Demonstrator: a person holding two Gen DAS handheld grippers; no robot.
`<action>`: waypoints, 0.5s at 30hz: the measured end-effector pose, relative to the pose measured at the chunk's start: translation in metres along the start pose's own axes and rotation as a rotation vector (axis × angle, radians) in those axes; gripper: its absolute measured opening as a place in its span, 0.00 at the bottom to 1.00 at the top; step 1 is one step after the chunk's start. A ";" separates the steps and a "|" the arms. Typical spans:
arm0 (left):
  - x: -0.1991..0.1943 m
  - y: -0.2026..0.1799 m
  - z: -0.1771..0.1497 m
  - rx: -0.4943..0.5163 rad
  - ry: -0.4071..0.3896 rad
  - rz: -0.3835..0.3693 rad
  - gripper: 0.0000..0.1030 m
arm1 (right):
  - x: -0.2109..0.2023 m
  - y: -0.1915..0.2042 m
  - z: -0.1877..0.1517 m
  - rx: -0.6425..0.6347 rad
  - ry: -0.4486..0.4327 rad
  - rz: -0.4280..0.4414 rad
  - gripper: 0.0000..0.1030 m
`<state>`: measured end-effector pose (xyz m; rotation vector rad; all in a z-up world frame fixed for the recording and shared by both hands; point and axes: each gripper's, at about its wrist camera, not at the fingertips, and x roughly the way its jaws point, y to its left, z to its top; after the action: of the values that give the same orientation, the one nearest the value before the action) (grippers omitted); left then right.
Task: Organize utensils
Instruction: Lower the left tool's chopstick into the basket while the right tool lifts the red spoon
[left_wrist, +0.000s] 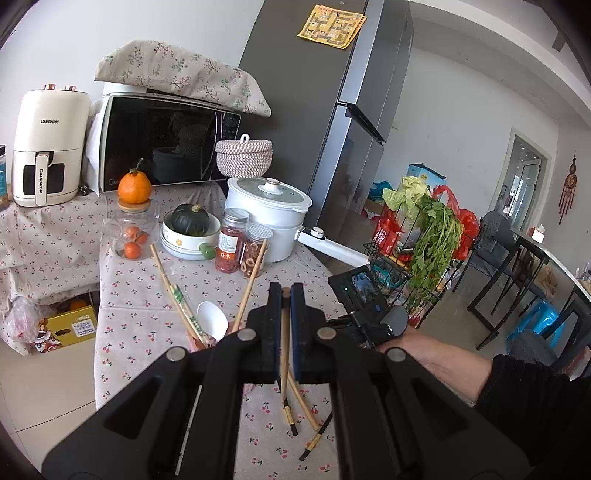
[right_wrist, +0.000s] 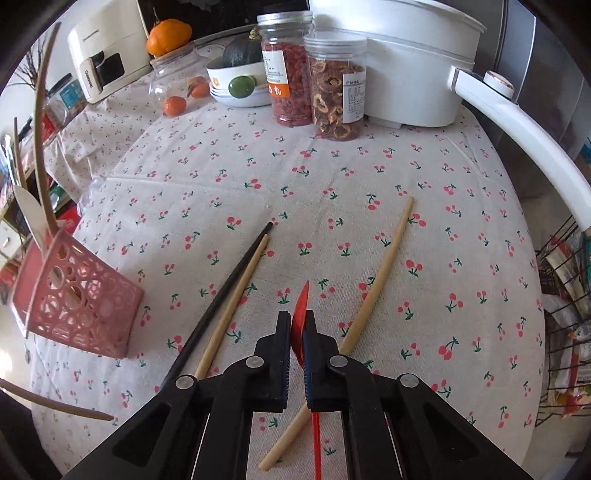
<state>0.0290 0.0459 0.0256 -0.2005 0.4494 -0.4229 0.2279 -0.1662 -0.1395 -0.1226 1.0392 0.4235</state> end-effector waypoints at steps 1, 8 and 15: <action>-0.004 -0.001 0.002 0.003 -0.013 -0.001 0.05 | -0.010 0.001 0.000 0.005 -0.026 0.011 0.05; -0.034 -0.010 0.020 0.026 -0.153 0.014 0.05 | -0.089 0.022 -0.008 0.016 -0.244 0.074 0.06; -0.049 -0.007 0.036 0.059 -0.257 0.104 0.05 | -0.139 0.046 -0.011 0.012 -0.410 0.139 0.06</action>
<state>0.0034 0.0644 0.0777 -0.1703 0.1938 -0.3027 0.1401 -0.1668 -0.0219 0.0475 0.6475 0.5423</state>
